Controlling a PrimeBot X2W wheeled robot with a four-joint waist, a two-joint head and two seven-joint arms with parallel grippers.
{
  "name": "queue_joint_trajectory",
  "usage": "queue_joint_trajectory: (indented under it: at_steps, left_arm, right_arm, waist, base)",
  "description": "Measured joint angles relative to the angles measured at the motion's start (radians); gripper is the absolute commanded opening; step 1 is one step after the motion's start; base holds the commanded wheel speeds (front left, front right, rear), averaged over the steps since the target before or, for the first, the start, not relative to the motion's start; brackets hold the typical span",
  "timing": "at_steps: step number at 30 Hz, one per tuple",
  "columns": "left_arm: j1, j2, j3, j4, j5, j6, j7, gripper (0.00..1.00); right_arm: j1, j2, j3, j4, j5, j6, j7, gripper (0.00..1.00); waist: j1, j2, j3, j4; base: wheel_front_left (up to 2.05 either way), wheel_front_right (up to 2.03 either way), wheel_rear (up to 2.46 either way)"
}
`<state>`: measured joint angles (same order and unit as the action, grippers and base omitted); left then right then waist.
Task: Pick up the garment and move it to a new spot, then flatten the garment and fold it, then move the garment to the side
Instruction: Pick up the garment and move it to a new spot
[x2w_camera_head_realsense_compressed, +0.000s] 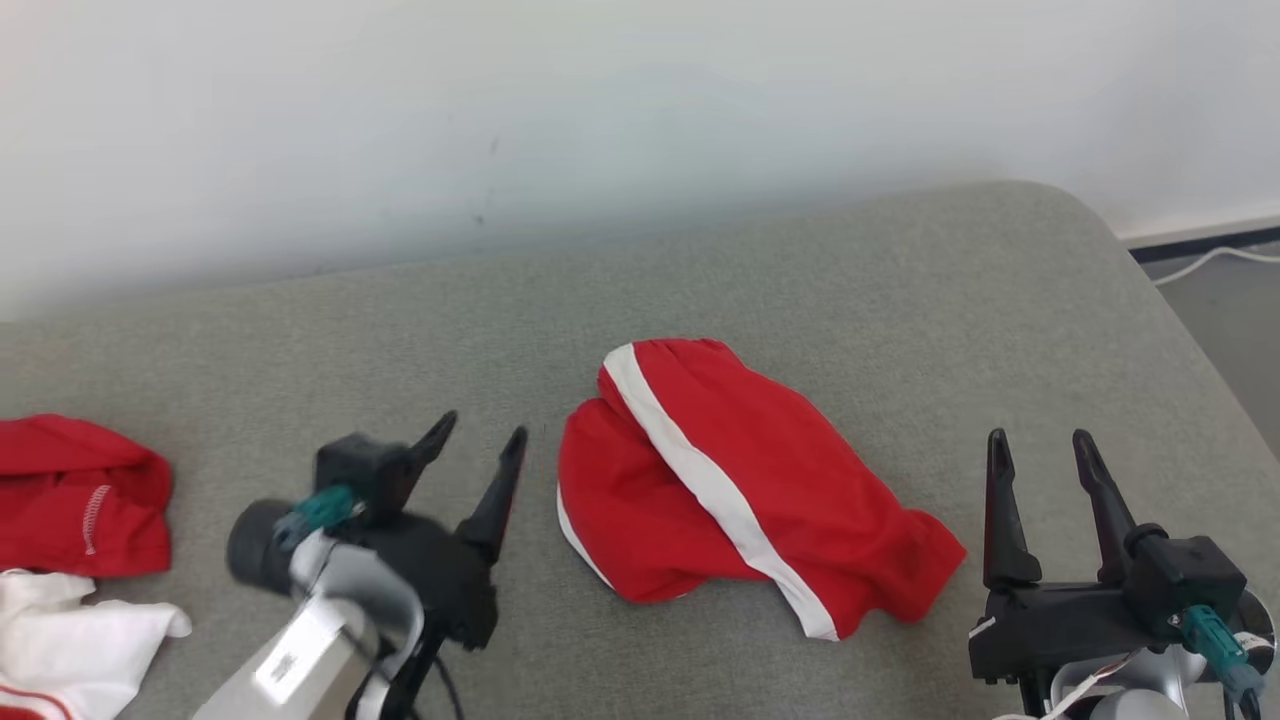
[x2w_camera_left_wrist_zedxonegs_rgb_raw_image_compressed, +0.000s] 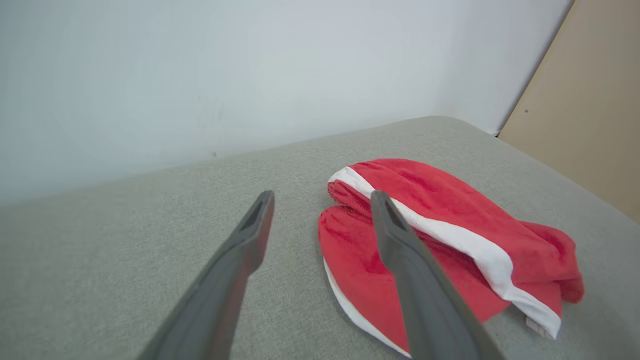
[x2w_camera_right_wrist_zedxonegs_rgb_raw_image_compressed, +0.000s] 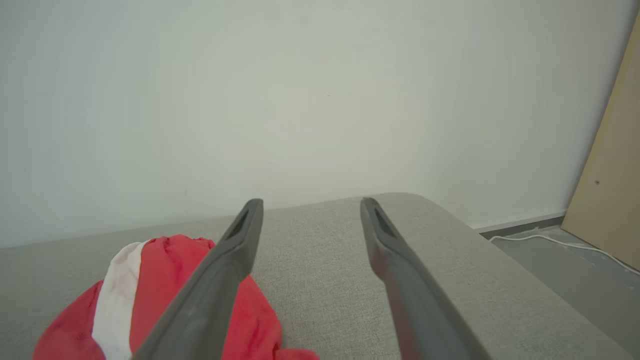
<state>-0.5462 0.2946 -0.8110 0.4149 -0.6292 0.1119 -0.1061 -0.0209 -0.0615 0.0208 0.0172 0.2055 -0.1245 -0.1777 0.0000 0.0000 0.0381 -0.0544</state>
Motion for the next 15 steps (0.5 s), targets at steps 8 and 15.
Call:
queue_joint_trajectory:
  at_steps: [8, 15]
  left_arm:
    - [0.200, 0.068, 0.165, -0.103, -0.007, 0.013, -0.140, 1.00]
    - [0.421, 0.029, 0.500, -0.087, 0.012, 0.012, -0.146, 1.00]
  right_arm:
    - [0.016, 0.006, -0.004, 0.027, 0.011, 0.000, -0.016, 1.00]
    - [0.017, 0.011, -0.010, 0.042, 0.024, 0.000, -0.026, 1.00]
  waist:
    - [-0.0001, 0.0000, -0.046, 0.056]
    - [-0.0001, -0.0001, -0.073, 0.099]
  base:
    - [0.00, 0.00, 0.00]
    - [0.00, 0.00, 0.00]
